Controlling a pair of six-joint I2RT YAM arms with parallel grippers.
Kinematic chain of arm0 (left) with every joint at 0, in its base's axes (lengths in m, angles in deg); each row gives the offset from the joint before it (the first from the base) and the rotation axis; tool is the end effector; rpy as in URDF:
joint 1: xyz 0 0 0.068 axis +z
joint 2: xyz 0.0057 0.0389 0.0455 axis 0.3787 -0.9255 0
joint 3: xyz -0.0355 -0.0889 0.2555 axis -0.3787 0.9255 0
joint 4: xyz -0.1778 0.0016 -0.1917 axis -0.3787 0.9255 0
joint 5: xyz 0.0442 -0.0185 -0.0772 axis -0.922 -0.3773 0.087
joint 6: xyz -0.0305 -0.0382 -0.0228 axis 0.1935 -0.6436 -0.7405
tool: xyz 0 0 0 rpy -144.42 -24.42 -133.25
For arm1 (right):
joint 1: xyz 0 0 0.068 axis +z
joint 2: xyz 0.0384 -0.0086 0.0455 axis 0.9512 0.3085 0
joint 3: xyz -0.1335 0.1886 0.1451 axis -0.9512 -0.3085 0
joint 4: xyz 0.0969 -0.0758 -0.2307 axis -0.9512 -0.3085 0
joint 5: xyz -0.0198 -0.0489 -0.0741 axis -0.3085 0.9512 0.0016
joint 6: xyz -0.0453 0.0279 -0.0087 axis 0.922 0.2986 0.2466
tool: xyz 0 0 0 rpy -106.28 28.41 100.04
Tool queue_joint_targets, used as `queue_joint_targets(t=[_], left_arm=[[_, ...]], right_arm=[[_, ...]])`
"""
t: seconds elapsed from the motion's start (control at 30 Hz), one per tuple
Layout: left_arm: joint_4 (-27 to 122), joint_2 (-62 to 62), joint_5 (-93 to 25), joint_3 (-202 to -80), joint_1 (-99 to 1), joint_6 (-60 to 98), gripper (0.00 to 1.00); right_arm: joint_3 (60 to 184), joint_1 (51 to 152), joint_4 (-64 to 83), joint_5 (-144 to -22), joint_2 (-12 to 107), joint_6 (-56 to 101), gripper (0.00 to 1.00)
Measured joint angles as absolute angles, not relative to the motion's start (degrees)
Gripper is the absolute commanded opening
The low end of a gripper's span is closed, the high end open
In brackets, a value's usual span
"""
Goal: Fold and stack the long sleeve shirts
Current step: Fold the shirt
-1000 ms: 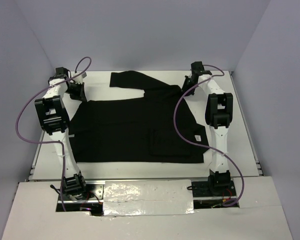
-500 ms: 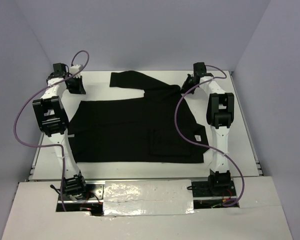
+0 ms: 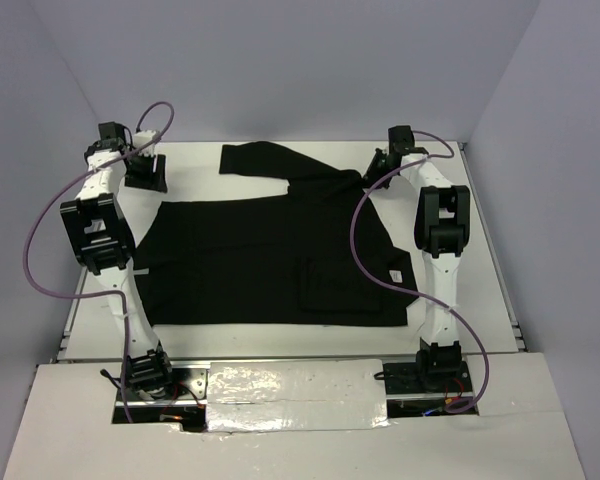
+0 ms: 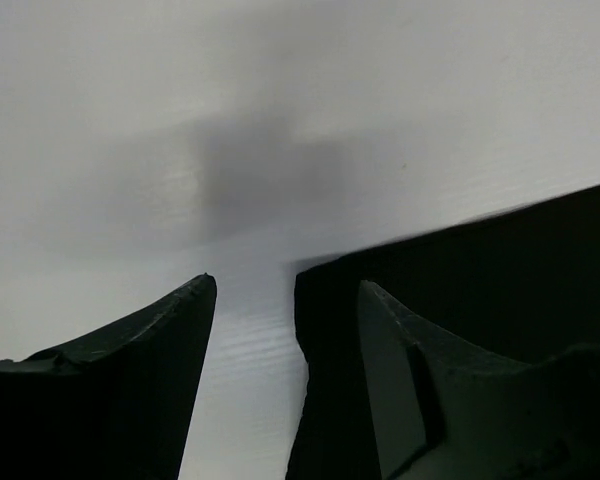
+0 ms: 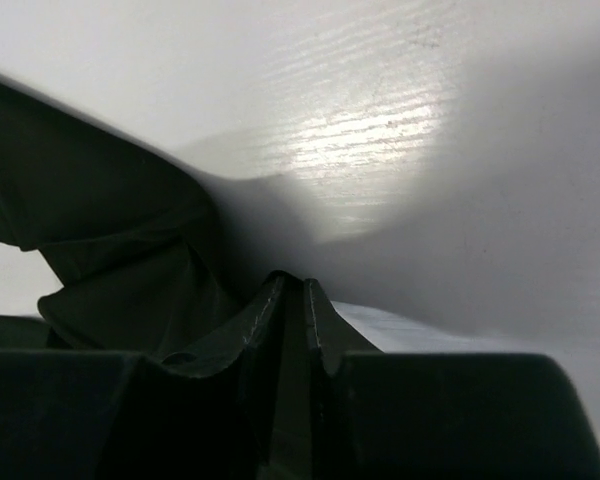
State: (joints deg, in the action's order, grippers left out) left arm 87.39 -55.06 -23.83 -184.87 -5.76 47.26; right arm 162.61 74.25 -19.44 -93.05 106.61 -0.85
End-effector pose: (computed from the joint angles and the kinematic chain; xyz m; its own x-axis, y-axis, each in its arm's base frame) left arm 0.4912 0.1338 0.2256 -0.7546 0.0619 -0.6533 0.1347 0.9889 -0.0619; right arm 0.5338 0.0312 0.1521 -0.8015 0.4516 -0.3920 0.2214 0.8330 0.5070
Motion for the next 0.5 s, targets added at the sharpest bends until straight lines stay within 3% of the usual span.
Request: queue_joint_targets(t=[0.2, 0.33, 0.4, 0.43, 0.5], left_arm=[[89.49, -57.49, -26.17, -180.08, -5.74, 47.46, 0.75], [87.91, -57.14, -27.0, -178.64, -7.2, 48.29, 0.67], [87.32, -57.05, -27.28, -178.24, -7.82, 48.31, 0.5], [87.15, -57.05, -27.48, -178.13, -7.99, 48.22, 0.29], [87.08, -57.05, -27.11, -177.89, -8.19, 48.05, 0.02]], right_arm=[[162.02, 75.08, -21.49, -89.94, 105.24, 2.38, 0.28], [158.69, 76.54, -22.65, -87.21, 101.72, 5.0, 0.29], [156.55, 77.0, -22.98, -86.12, 99.36, 5.94, 0.28], [155.55, 77.29, -23.15, -85.4, 98.16, 6.4, 0.28], [154.02, 77.59, -23.24, -84.26, 96.28, 6.99, 0.28]])
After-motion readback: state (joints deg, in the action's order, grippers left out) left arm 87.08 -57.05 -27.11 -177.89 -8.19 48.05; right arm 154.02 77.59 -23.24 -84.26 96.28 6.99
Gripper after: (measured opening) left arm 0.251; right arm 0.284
